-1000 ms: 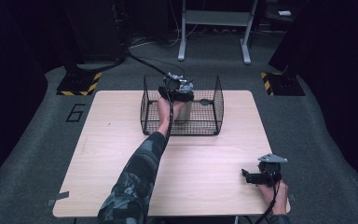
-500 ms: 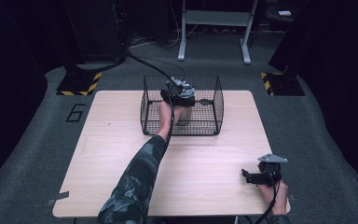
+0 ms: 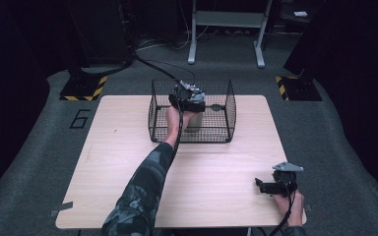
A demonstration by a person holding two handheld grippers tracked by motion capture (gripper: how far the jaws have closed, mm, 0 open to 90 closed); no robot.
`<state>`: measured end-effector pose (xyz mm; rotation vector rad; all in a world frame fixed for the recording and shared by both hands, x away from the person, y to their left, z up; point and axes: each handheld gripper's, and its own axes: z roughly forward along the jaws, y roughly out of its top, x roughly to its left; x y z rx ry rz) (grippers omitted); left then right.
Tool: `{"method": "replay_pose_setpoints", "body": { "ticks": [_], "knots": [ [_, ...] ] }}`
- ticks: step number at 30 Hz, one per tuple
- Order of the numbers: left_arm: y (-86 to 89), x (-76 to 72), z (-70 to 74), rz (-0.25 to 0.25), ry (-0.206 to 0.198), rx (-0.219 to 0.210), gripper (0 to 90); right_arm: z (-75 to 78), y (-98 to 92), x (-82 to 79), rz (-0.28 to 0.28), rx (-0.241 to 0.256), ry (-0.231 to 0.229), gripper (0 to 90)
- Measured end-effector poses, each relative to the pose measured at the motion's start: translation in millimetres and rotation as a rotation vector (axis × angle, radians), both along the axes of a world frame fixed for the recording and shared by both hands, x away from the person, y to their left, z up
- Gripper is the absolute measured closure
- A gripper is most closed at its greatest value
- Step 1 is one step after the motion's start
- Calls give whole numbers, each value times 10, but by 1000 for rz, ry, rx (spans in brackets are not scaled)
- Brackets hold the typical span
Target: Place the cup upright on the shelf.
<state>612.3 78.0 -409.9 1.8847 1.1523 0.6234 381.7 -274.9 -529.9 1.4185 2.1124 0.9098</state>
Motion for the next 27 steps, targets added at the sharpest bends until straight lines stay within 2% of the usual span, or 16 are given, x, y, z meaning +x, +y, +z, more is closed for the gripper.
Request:
{"method": "replay_pose_setpoints", "body": {
  "ticks": [16,18,24,27],
  "knots": [
    [14,-6,4,-6,1,-8,34,-1,0,0,0,3,-5,26],
    [20,-11,19,-14,8,-6,0,-1,-5,0,7,-2,-4,26],
    [67,-109,120,-34,34,35,0,-1,-5,0,6,-1,-4,26],
    [93,-159,173,-47,48,26,0,-1,-5,1,6,-1,-4,26]
  ]
}}
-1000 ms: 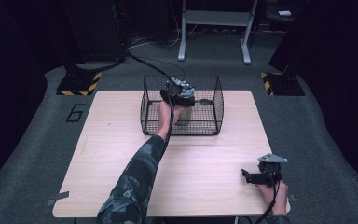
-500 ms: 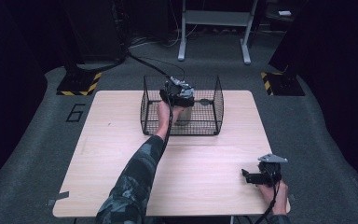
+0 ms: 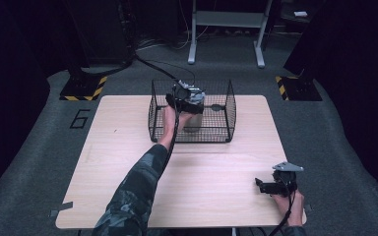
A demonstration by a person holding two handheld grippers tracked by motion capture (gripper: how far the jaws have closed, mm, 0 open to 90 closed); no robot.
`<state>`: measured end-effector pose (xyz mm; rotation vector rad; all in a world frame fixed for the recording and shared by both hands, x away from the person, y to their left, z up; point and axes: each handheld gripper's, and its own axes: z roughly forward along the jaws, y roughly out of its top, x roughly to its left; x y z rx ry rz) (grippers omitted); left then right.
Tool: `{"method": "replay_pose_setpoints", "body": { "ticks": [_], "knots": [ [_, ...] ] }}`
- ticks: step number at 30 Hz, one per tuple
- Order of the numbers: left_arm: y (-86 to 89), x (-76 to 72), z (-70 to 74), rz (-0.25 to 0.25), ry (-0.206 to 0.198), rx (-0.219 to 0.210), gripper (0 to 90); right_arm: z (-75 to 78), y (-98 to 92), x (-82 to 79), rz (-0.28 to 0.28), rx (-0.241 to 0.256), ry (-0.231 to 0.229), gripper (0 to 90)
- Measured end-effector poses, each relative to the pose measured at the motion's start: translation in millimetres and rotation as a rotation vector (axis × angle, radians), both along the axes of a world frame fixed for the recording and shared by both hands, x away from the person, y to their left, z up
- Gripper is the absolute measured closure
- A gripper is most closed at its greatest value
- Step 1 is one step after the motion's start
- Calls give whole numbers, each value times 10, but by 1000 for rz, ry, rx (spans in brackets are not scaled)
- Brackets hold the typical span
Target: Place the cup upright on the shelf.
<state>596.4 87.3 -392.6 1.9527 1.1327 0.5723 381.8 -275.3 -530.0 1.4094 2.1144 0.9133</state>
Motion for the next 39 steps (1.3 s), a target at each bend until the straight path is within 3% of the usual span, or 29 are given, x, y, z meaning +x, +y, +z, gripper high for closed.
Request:
{"method": "replay_pose_setpoints", "body": {
  "ticks": [9,10,20,26,32,33,39],
  "knots": [
    [71,-176,157,-37,14,21,0,0,0,0,-1,0,-1,26],
    [96,-210,197,-52,16,38,0,-1,-2,0,1,-2,-1,26],
    [272,-569,456,-103,-25,49,1,0,-3,0,3,-3,-1,26],
    [363,-780,527,-138,-60,63,1,-1,0,0,0,0,-1,26],
    [476,-940,553,-166,-65,75,1,0,-1,0,0,0,-1,26],
    [491,-971,545,-157,-71,51,1,-1,-1,0,0,-1,-1,26],
    [691,-1138,560,-159,-83,52,1,0,-2,-1,1,-2,-1,26]
  ]
}}
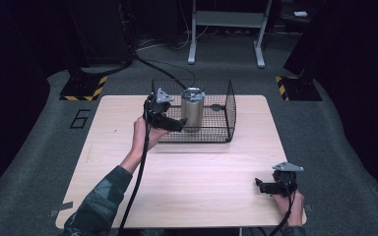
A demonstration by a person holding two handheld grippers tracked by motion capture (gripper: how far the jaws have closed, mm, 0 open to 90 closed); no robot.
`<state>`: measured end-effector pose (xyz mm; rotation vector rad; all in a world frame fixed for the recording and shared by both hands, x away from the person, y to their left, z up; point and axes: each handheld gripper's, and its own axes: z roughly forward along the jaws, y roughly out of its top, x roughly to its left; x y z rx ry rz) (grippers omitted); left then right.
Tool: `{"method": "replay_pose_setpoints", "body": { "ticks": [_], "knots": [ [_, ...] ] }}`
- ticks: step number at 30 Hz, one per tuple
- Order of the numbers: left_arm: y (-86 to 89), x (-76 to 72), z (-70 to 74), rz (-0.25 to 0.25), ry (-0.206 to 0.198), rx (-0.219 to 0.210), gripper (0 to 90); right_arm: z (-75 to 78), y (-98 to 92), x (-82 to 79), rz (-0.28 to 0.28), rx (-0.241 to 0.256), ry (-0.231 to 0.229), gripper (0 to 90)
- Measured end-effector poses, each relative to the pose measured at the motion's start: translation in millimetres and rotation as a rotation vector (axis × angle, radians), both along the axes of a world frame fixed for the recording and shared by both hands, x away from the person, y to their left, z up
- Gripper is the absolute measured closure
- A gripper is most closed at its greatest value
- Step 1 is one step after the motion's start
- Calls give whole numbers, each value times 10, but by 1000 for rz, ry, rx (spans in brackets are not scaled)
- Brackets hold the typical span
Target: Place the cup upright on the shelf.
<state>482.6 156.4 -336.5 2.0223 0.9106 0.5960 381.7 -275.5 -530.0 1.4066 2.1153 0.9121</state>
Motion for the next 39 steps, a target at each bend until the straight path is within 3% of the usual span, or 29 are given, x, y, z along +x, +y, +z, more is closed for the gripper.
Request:
{"method": "replay_pose_setpoints", "body": {
  "ticks": [7,19,24,26,30,36,39],
  "knots": [
    [252,-229,-48,11,-11,-12,2,0,2,0,-2,1,0,26],
    [662,-642,-297,42,-10,4,1,-2,2,1,-2,0,-2,26],
    [890,-848,-543,89,11,29,1,3,3,0,-2,-1,4,26],
    [934,-875,-579,95,19,29,1,2,3,0,-2,-1,4,26],
    [1121,-1001,-791,145,39,0,1,0,4,0,-3,-1,1,26],
    [1285,-1111,-1026,191,60,0,0,3,4,-1,-2,-1,5,26],
    [1425,-1175,-1239,228,86,-3,0,3,4,-1,-2,-2,5,26]
  ]
}}
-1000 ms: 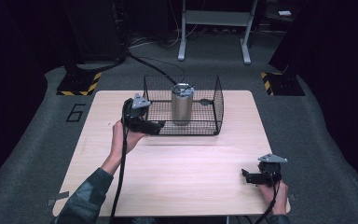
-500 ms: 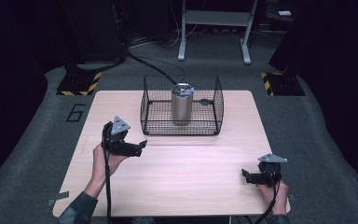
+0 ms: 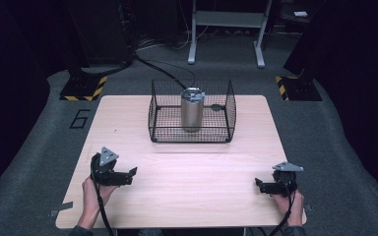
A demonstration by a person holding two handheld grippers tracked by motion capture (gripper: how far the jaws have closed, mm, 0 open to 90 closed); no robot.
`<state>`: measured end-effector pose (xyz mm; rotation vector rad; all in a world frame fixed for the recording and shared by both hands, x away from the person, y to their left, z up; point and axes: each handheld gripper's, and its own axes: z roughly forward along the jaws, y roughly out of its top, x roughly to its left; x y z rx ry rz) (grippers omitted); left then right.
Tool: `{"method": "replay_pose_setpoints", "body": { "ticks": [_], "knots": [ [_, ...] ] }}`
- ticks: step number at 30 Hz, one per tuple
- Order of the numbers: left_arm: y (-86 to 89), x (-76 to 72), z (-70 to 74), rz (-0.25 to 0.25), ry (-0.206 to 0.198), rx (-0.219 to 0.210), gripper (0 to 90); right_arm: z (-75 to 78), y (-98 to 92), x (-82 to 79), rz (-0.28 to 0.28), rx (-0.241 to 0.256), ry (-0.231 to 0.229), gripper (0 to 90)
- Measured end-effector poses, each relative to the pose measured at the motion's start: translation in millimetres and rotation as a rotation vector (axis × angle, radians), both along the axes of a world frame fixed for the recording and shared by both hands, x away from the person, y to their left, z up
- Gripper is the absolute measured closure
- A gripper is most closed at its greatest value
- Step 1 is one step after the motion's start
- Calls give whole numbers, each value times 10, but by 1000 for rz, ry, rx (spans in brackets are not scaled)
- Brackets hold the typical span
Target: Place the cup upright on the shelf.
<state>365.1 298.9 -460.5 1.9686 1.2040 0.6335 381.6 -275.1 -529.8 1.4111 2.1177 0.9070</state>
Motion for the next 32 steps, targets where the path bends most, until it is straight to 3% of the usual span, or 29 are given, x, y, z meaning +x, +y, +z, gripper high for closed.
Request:
{"method": "replay_pose_setpoints", "body": {
  "ticks": [9,12,19,26,32],
  "knots": [
    [285,-30,-368,82,48,-10,0,0,0,1,0,0,-1,26],
    [402,-7,-506,103,83,-12,0,0,0,1,1,0,-1,26],
    [473,4,-700,147,80,-3,0,0,1,0,-1,0,0,26],
    [468,25,-719,158,106,11,0,1,4,-1,-1,0,0,25],
    [461,40,-724,163,102,2,0,0,10,4,-6,-4,4,9]
  ]
}}
